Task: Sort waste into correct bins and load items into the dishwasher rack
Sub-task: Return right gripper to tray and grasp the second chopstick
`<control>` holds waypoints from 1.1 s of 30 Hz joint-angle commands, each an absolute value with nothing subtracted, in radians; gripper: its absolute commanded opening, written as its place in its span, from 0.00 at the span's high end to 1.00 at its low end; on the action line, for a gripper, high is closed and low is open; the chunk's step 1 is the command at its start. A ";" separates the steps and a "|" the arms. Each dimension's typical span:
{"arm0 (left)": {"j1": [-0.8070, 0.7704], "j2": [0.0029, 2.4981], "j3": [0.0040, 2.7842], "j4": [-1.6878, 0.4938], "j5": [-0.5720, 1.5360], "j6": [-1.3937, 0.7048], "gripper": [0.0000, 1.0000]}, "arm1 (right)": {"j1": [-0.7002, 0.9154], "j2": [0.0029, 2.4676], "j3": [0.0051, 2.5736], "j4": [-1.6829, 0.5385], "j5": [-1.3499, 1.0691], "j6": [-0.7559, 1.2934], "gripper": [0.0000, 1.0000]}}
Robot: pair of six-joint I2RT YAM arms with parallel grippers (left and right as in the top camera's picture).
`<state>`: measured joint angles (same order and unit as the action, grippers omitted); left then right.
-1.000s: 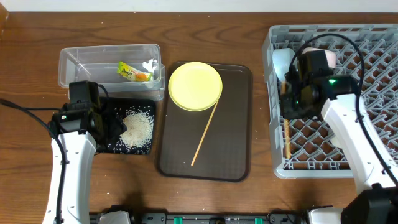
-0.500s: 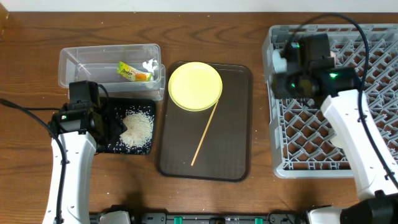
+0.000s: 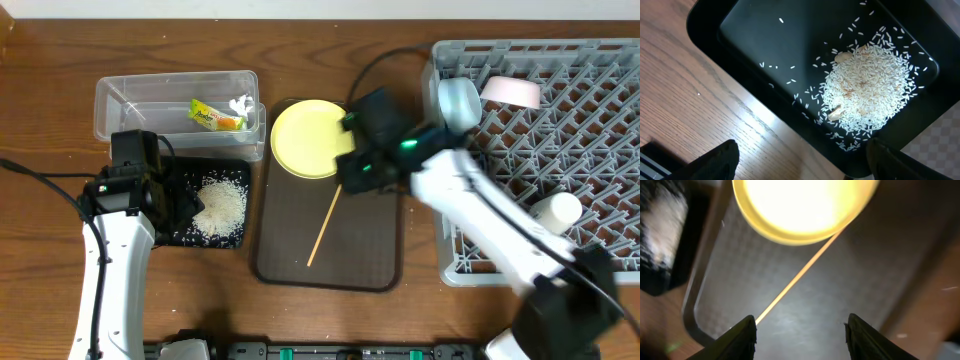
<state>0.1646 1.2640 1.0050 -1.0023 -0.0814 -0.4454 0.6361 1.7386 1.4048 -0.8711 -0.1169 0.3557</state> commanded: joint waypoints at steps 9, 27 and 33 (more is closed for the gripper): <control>0.170 1.261 1.012 -1.006 -0.086 -0.451 0.16 | 0.787 2.018 1.405 -0.856 -0.056 0.634 0.45; 0.170 1.261 1.012 -1.006 -0.086 -0.451 0.16 | 0.673 2.064 1.406 -0.972 -0.027 0.618 0.99; 0.170 1.261 1.012 -1.005 -0.086 -0.451 0.16 | 0.575 1.977 1.406 -1.016 -0.026 0.515 0.99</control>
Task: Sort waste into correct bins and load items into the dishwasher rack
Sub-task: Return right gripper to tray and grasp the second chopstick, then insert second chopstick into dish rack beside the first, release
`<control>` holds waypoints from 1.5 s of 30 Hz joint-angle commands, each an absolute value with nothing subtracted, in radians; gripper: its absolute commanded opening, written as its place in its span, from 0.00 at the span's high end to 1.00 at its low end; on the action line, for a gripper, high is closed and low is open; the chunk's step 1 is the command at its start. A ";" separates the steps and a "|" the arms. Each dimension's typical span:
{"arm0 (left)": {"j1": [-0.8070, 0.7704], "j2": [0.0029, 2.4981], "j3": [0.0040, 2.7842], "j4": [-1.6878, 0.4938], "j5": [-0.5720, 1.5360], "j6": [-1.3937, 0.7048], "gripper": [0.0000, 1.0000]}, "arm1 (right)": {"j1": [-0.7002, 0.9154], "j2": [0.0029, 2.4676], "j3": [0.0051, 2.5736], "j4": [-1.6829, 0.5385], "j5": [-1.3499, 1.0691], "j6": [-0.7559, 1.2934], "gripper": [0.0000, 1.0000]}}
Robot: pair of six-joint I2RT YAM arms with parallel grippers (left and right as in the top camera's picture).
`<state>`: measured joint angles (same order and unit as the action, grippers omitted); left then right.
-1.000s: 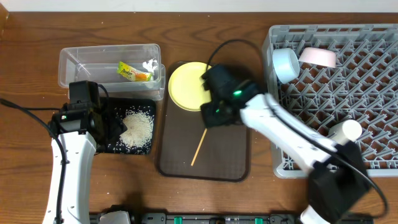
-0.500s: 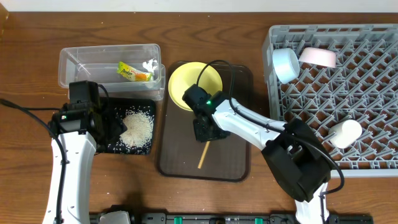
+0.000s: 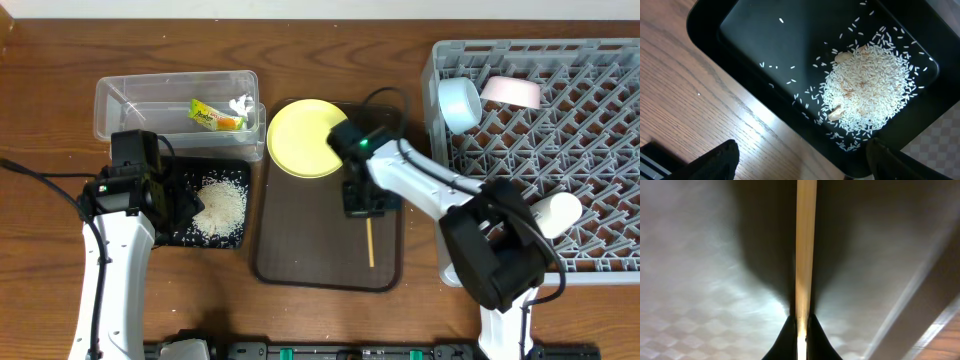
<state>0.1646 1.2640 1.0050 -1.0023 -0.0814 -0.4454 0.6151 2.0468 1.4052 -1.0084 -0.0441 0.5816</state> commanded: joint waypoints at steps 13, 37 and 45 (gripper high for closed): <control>0.170 1.261 1.012 -1.005 -0.086 -0.451 0.16 | 0.300 1.538 1.406 -1.067 -0.026 0.127 0.99; 0.170 1.261 1.012 -1.006 -0.086 -0.451 0.16 | 0.149 1.712 1.353 -1.126 0.000 0.070 0.93; 0.170 1.261 1.012 -1.006 -0.086 -0.451 0.16 | 0.150 1.711 1.354 -1.109 -0.001 0.073 0.68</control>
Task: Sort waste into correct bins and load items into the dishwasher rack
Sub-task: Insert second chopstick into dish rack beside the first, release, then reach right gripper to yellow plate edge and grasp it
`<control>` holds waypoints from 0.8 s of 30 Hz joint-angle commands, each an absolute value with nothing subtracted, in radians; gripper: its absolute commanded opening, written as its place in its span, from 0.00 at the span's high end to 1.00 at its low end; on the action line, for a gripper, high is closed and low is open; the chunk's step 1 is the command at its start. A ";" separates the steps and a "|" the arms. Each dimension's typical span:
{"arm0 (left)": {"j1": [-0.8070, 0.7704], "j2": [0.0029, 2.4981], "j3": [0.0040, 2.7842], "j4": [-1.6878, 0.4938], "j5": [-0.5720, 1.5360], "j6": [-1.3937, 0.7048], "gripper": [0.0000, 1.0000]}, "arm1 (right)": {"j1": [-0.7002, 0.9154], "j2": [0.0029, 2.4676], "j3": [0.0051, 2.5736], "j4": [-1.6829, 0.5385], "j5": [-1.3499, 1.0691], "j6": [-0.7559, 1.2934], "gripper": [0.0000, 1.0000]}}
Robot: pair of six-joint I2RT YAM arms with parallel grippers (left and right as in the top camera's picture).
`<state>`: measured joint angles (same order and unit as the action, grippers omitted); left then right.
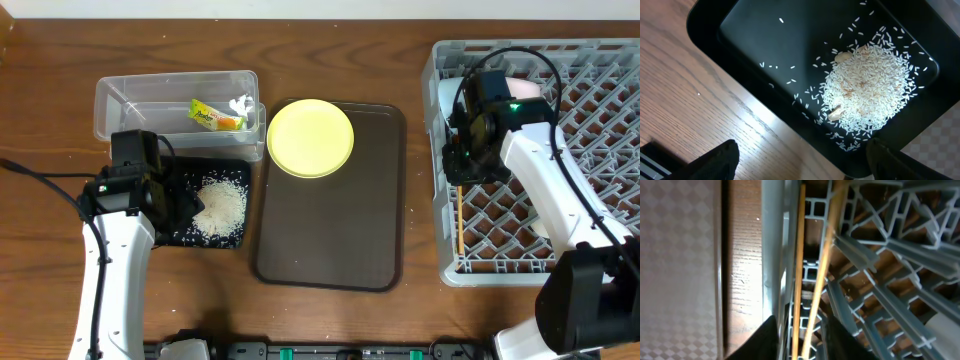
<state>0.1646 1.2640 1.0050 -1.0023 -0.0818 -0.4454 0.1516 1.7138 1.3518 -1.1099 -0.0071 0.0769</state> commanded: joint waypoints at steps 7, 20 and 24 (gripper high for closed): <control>0.170 1.261 1.012 -1.005 -0.086 -0.451 0.16 | 0.157 1.649 1.393 -1.062 -0.046 0.085 0.67; 0.170 1.261 1.012 -1.005 -0.086 -0.451 0.16 | 0.337 1.622 1.397 -0.647 -0.210 0.132 0.41; 0.170 1.261 1.012 -1.005 -0.086 -0.451 0.16 | 0.398 1.717 1.397 -0.556 -0.182 0.201 0.39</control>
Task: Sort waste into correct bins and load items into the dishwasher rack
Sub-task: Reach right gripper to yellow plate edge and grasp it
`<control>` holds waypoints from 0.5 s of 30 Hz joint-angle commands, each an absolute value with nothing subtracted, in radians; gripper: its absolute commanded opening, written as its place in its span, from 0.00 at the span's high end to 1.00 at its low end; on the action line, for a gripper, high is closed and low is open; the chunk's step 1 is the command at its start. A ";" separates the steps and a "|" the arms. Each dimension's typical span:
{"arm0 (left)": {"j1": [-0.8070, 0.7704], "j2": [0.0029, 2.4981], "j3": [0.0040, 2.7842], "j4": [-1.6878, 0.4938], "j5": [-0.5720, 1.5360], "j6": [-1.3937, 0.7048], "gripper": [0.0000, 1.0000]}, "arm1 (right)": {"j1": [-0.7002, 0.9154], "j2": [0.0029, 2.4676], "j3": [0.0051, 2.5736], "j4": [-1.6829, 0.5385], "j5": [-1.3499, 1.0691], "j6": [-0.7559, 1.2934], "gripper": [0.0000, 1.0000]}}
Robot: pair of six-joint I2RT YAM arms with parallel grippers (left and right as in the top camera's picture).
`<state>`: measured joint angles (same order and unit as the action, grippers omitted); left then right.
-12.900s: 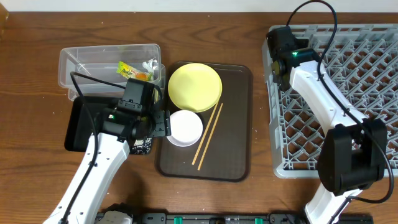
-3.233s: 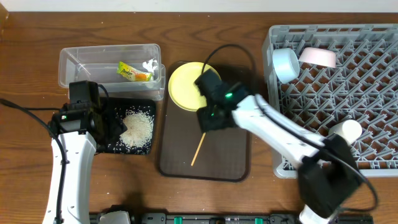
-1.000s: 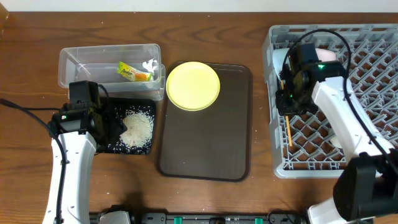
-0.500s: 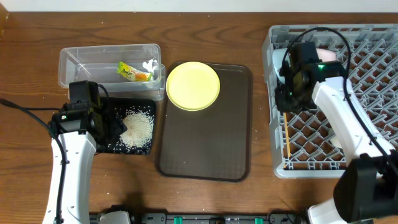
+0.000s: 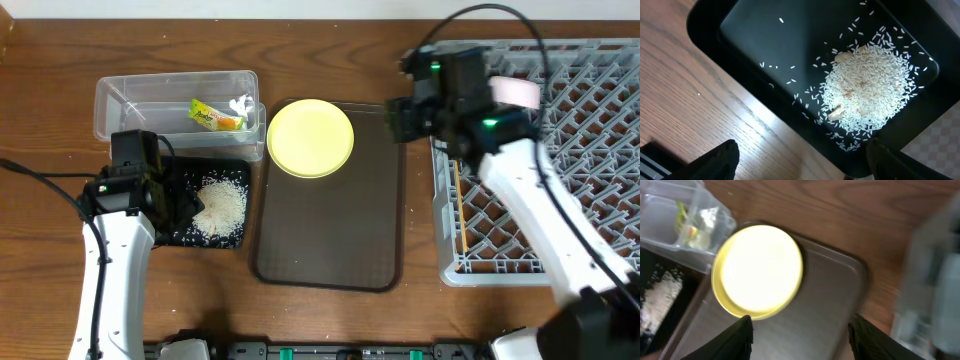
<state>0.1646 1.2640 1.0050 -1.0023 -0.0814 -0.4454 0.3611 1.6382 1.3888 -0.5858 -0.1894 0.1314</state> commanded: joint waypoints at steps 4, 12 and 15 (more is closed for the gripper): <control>0.170 1.261 1.012 -1.006 -0.086 -0.451 0.16 | 0.448 1.831 1.397 -0.467 -0.164 0.258 0.38; 0.170 1.261 1.012 -1.006 -0.086 -0.451 0.16 | 0.503 2.053 1.397 -0.355 -0.085 0.404 0.41; 0.170 1.261 1.012 -1.006 -0.086 -0.451 0.16 | 0.517 2.098 1.397 -0.351 -0.058 0.437 0.49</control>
